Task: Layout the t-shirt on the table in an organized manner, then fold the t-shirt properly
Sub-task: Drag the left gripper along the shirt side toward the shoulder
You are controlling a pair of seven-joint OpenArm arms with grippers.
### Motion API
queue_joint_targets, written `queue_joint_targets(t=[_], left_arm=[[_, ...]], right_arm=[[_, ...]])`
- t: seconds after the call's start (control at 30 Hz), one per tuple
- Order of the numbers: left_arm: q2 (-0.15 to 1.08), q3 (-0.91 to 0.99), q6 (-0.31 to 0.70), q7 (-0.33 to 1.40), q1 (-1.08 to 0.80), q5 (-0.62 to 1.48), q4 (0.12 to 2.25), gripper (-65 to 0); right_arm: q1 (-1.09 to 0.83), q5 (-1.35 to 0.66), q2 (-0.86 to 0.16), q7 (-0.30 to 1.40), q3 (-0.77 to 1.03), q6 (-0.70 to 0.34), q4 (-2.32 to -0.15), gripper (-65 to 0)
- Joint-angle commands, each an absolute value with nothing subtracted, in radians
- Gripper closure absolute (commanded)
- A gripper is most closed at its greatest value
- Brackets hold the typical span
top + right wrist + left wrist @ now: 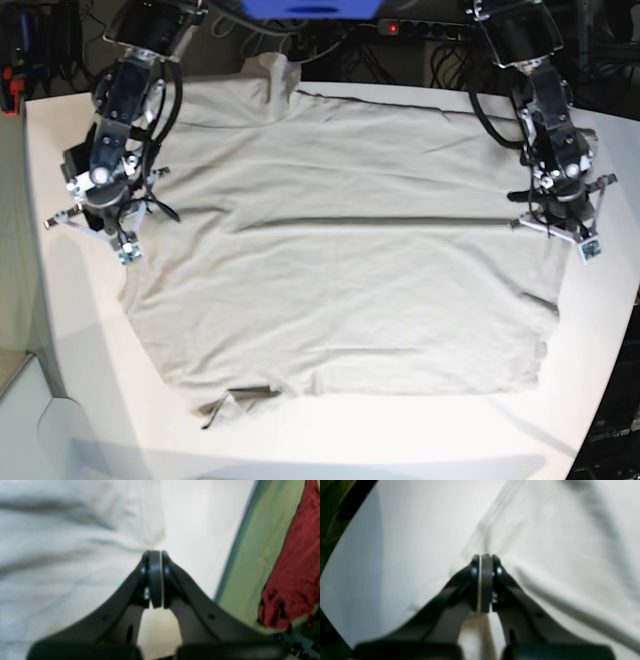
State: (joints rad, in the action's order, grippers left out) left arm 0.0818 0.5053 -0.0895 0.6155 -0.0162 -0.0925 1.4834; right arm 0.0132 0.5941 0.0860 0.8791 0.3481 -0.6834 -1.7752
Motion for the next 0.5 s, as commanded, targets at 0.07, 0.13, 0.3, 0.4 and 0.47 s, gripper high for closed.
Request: queue_joint_targets(t=[0.07, 0.13, 0.3, 0.4, 0.47], left_arm=[[0.094, 0.51, -0.094, 0.676, -0.016, -0.101, 1.555, -1.7], [0.094, 0.51, -0.094, 0.711, -0.018, -0.101, 1.581, -1.7], [0.102, 0.512, -0.094, 0.756, -0.048, -0.104, 1.61, -1.6], [0.104, 0.512, -0.094, 0.753, -0.077, -0.102, 1.633, -1.6], [0.104, 0.512, -0.094, 0.751, -0.082, -0.102, 1.635, -1.6]], right_arm=[[-0.004, 0.591, 0.084, 0.883, 0.351, -0.698, -1.79, -0.2], [-0.024, 0.588, 0.085, 0.878, 0.349, -0.698, -1.782, -0.2], [-0.025, 0.588, 0.082, 0.872, 0.343, -0.698, -1.672, -0.2], [-0.035, 0.588, 0.081, 0.826, 0.344, -0.698, -1.644, -0.2], [-0.036, 0.588, 0.082, 0.809, 0.344, -0.698, -1.639, -0.2]])
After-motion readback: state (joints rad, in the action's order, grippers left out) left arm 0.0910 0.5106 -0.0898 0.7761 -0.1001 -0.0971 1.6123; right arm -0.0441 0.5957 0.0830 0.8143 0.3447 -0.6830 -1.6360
